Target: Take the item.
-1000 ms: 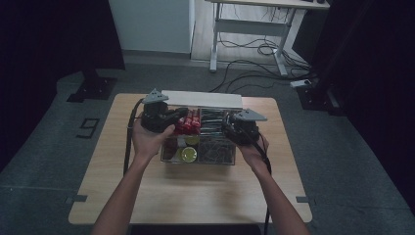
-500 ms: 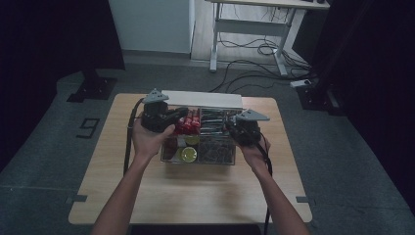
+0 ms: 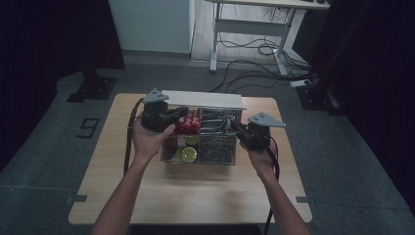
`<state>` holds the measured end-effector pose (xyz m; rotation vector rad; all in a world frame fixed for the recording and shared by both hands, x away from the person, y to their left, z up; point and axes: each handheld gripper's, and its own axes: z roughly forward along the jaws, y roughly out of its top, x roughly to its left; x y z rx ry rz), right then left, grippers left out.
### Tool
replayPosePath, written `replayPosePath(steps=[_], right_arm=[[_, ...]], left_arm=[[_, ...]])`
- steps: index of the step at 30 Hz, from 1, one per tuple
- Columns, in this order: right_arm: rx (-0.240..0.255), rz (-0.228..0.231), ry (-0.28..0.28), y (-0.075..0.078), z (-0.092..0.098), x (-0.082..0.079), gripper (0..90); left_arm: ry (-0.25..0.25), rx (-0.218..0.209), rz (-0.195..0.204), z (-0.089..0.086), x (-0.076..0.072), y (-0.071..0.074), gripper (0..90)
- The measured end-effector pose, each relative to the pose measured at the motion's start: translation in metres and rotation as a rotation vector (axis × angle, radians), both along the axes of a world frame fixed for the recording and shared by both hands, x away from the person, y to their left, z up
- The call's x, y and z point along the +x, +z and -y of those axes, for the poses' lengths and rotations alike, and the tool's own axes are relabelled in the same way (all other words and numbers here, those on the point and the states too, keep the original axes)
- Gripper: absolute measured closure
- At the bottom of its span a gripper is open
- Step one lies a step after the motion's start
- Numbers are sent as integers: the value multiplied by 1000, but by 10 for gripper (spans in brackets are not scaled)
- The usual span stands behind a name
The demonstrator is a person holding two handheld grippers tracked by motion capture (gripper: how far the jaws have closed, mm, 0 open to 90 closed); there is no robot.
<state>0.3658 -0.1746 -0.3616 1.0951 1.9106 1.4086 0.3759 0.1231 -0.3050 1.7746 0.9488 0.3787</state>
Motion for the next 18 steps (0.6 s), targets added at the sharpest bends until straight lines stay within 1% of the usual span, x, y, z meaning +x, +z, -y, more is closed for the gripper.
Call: replayPosePath(steps=[1,3,5,7,10,14,18], right_arm=[[13,14,3,2,4,-4,887],[20,18,3,2,5,-6,887],[43,33,0,4,12,-10,887],[47,36,-2,4,13,-11,888],[71,42,-4,5,18,-14,887],[85,55,-5,7,24,-18,888],[86,65,-8,9,27,-21,888]], left_arm=[[0,0,-1,0,0,0,898],[0,2,0,0,0,0,897],[0,1,-1,0,0,0,896],[0,1,-1,0,0,0,896],[1,1,-1,1,0,0,895],[1,1,-1,1,0,0,895],[-1,0,0,1,0,-1,895]])
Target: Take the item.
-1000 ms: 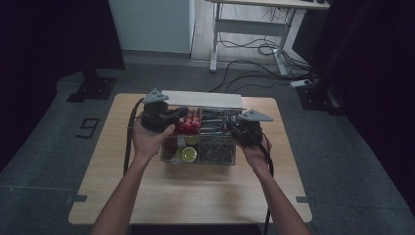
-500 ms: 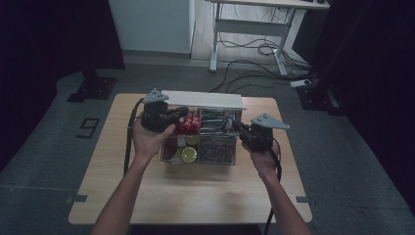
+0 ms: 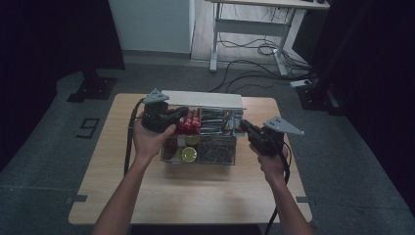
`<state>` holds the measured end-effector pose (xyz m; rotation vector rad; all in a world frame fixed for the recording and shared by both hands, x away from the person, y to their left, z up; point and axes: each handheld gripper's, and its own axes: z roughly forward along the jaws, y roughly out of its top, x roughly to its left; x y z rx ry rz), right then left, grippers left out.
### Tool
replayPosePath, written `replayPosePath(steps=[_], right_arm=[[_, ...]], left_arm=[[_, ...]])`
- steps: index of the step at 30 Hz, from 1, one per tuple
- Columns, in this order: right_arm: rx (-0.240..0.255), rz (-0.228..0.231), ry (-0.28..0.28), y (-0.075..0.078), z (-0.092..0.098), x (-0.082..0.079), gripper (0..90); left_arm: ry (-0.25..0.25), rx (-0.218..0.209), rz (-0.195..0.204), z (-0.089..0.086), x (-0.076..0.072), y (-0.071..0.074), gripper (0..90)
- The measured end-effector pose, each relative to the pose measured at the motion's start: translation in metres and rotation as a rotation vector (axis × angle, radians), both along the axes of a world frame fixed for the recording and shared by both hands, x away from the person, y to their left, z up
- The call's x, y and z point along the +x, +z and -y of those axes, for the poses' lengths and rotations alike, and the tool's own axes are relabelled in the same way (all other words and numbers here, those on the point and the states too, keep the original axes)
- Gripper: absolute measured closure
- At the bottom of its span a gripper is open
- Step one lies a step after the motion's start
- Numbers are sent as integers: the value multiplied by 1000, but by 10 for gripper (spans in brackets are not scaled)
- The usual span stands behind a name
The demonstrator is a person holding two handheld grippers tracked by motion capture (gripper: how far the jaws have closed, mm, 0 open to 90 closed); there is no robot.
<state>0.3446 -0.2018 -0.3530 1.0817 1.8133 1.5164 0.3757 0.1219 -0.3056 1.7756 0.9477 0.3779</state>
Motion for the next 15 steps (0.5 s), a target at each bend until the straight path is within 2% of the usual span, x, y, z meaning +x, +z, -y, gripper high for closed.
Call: replayPosePath(steps=[4,7,15], right_arm=[[12,8,-5,2,5,-4,889],[-4,16,-10,3,7,-7,890],[31,41,-18,6,17,-14,890]], left_arm=[[1,-1,0,1,0,0,894],[0,0,2,2,0,0,890],[0,1,3,3,0,0,892]])
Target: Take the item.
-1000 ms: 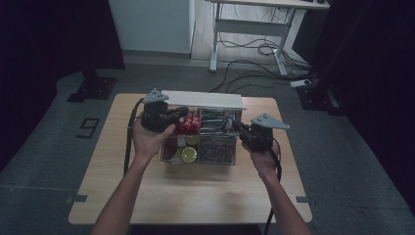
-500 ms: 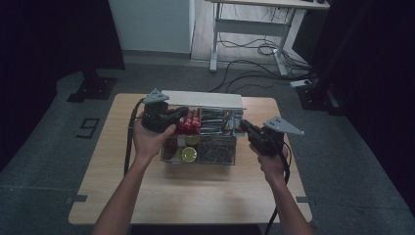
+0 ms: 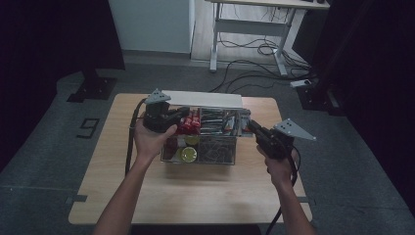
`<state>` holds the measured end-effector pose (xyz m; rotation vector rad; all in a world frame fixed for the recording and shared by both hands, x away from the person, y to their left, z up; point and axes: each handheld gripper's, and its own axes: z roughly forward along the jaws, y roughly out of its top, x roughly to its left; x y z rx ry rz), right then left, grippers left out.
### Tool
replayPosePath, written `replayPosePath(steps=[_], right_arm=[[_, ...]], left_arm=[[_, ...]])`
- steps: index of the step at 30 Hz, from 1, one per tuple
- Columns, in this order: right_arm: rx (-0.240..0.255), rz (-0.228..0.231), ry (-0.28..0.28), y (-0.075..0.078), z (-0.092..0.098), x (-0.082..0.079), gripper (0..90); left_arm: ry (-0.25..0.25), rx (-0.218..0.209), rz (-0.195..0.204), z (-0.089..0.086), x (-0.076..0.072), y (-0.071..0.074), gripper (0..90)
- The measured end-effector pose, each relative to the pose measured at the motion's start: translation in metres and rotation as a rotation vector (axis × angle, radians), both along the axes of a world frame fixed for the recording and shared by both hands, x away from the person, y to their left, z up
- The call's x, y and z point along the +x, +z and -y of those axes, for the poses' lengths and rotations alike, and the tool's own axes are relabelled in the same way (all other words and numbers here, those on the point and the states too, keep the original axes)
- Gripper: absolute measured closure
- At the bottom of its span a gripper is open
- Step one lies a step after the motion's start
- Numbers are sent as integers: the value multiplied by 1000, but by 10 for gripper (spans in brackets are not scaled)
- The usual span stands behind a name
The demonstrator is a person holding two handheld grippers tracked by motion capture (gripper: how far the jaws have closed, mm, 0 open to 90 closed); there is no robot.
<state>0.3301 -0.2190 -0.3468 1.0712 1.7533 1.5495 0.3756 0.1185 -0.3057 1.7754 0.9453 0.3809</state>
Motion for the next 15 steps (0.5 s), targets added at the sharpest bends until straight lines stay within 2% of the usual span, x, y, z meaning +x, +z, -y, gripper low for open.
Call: replayPosePath(steps=[15], right_arm=[[28,14,-28,-3,17,-8,891]], left_arm=[[-3,2,0,3,0,-1,894]])
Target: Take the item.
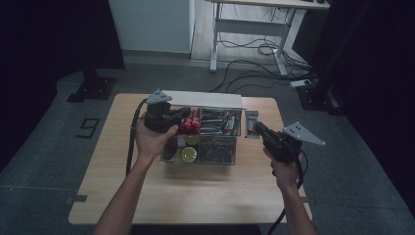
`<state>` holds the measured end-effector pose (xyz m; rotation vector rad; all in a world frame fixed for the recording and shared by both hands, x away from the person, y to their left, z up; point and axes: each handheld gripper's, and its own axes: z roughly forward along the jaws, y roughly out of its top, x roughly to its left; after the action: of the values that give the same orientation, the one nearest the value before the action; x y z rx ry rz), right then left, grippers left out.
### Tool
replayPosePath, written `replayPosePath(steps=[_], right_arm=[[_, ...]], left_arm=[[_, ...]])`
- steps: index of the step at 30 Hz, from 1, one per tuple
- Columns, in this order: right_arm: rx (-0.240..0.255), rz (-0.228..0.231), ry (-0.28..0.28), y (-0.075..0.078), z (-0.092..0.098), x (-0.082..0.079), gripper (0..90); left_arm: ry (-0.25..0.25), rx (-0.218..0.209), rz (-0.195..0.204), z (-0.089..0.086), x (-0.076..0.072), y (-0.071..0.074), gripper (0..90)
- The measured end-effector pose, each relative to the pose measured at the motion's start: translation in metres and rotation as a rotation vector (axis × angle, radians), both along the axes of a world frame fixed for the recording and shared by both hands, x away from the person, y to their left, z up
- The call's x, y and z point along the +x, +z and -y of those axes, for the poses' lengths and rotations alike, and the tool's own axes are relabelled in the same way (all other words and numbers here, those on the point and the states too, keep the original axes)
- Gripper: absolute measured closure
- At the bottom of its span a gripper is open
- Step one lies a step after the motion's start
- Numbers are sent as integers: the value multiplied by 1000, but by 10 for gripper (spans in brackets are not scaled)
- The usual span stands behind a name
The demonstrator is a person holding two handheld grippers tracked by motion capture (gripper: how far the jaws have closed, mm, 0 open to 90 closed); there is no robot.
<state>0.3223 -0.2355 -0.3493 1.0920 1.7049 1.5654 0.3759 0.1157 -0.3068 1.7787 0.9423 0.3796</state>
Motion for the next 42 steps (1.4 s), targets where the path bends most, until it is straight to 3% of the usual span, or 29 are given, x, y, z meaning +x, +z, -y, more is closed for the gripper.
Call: replayPosePath(steps=[19,42], right_arm=[[10,-3,-27,-6,16,-4,891],[8,-48,-48,-29,26,-1,891]], left_arm=[[-2,5,1,1,0,0,895],[-3,6,-3,3,0,0,894]])
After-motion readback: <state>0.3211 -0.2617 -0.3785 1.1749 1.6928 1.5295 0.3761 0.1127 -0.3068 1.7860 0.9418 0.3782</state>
